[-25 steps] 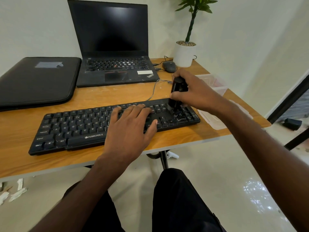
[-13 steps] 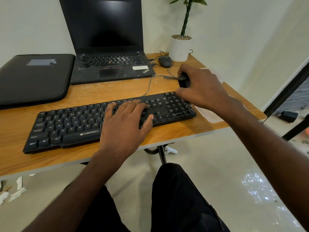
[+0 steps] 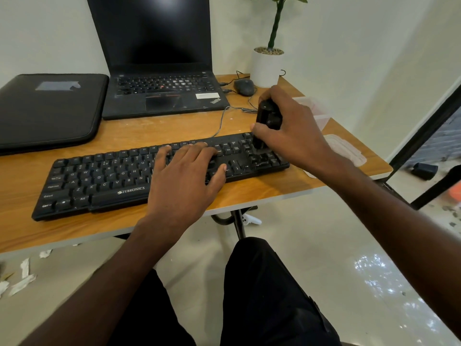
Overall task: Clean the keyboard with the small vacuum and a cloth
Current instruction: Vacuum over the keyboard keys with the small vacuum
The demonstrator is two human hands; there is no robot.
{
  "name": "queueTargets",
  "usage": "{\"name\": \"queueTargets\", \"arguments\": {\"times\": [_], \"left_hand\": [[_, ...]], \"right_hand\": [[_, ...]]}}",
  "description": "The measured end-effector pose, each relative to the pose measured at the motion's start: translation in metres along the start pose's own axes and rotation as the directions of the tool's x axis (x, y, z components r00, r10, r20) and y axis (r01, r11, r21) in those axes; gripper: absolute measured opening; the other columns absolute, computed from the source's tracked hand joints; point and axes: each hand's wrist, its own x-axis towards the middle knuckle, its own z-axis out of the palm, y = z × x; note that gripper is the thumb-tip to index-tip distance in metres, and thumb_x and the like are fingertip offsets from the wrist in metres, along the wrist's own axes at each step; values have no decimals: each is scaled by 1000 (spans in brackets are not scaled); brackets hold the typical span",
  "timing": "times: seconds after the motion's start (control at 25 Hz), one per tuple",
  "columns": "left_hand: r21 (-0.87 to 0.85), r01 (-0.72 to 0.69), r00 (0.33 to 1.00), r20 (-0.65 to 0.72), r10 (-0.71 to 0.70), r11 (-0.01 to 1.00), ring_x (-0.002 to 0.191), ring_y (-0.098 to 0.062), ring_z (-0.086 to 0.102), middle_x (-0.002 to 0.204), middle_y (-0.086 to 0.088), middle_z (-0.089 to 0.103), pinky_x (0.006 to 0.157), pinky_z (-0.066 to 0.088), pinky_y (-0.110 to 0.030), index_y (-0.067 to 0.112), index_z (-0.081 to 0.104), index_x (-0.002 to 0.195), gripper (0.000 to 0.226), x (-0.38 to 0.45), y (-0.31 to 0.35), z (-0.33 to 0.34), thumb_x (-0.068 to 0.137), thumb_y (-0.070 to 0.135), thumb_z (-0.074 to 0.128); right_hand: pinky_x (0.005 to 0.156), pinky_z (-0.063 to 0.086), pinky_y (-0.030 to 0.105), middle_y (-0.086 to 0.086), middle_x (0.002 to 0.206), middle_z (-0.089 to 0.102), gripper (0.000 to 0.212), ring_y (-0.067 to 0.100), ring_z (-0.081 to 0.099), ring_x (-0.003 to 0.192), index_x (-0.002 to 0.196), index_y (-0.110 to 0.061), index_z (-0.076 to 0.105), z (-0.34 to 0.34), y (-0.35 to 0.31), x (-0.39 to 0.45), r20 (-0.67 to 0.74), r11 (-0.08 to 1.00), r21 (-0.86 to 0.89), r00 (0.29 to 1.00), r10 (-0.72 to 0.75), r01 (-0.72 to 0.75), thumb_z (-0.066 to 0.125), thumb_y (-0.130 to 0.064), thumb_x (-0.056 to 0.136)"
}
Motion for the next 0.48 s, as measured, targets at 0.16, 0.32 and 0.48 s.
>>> {"name": "queueTargets", "arguments": {"times": [0.16, 0.32, 0.48], "left_hand": [[0, -5, 1000, 4, 5, 1000, 145, -16, 47, 154, 5, 55, 129, 16, -55, 31, 56, 145, 49, 0, 0, 1, 108, 57, 37], [3, -10, 1000, 2, 10, 1000, 145, -17, 48, 154, 4, 56, 129, 16, -54, 29, 56, 145, 50, 0, 0, 0, 108, 57, 37], [4, -10, 1000, 3, 10, 1000, 145, -17, 48, 154, 4, 56, 129, 15, -53, 29, 56, 145, 48, 0, 0, 0, 109, 56, 38]], "right_hand": [[70, 46, 27, -3, 104, 62, 37, 17, 62, 92, 124, -24, 50, -4, 13, -8, 50, 987, -154, 998, -28, 35, 69, -34, 94], [73, 49, 27, -4, 103, 59, 35, 15, 58, 92, 121, -21, 49, 3, 12, -20, -68, 995, -22, 993, -98, 97, 68, -35, 96], [74, 52, 27, -4, 106, 61, 34, 13, 62, 95, 124, -22, 51, -3, 15, -27, 27, 997, 75, 1000, -10, 8, 69, -34, 97]]}}
